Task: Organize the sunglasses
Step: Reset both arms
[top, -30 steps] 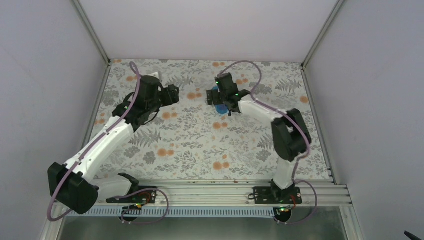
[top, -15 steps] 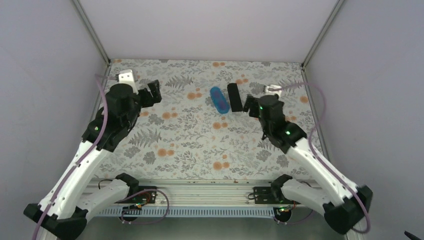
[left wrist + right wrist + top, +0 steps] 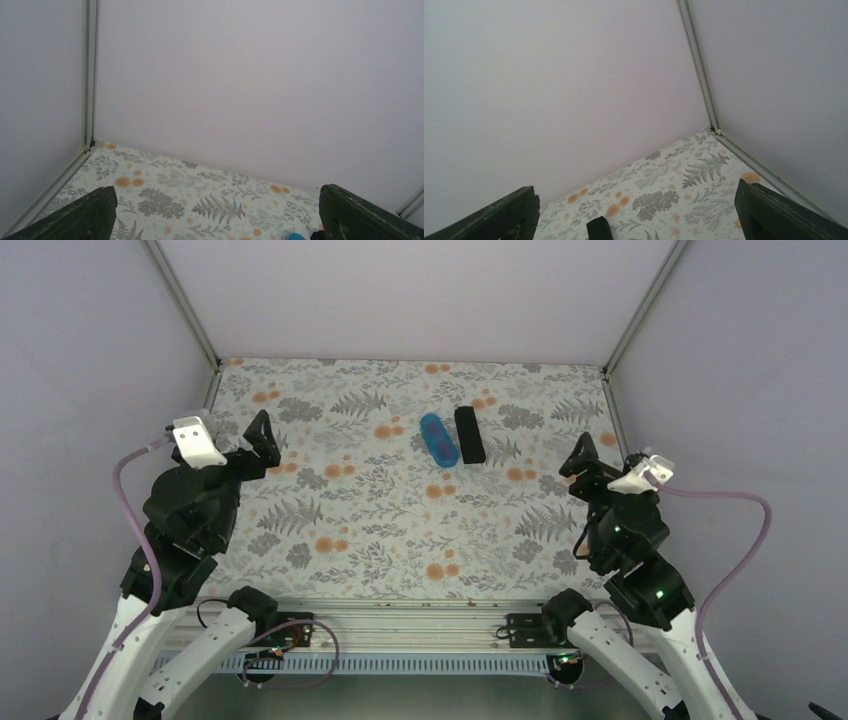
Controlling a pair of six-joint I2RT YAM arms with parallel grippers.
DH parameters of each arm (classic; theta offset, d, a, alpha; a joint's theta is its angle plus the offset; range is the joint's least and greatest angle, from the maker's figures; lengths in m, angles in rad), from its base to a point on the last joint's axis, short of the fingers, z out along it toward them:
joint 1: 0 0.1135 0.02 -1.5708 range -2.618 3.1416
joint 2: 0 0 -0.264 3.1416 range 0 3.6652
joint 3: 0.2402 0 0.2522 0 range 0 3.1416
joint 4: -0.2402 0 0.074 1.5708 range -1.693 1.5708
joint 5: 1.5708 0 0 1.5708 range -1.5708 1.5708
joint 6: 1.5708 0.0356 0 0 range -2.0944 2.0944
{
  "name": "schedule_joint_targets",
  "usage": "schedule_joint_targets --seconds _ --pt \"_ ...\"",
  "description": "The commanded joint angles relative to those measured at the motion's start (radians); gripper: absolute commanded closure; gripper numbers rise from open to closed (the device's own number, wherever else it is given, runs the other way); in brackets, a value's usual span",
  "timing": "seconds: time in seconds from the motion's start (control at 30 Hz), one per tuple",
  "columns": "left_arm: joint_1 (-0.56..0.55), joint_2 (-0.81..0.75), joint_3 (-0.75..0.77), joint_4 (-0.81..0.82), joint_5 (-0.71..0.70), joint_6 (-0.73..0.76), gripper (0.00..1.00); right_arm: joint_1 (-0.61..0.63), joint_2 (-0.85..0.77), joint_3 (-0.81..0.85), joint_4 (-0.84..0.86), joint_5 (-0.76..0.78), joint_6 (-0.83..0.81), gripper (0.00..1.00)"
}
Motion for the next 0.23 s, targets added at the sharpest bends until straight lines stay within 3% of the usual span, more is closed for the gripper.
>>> schedule_joint_targets --seconds 0.0,0.2 --pt "-0.003 -0.021 -0.028 0.057 -0.017 0.051 0.0 -0.002 -0.03 -0.017 0.003 0.086 -0.014 0.0" --pt "-0.004 -0.033 -0.049 0.077 -0.032 0.037 0.0 -0.003 -0.015 -0.016 0.001 0.083 0.003 0.0"
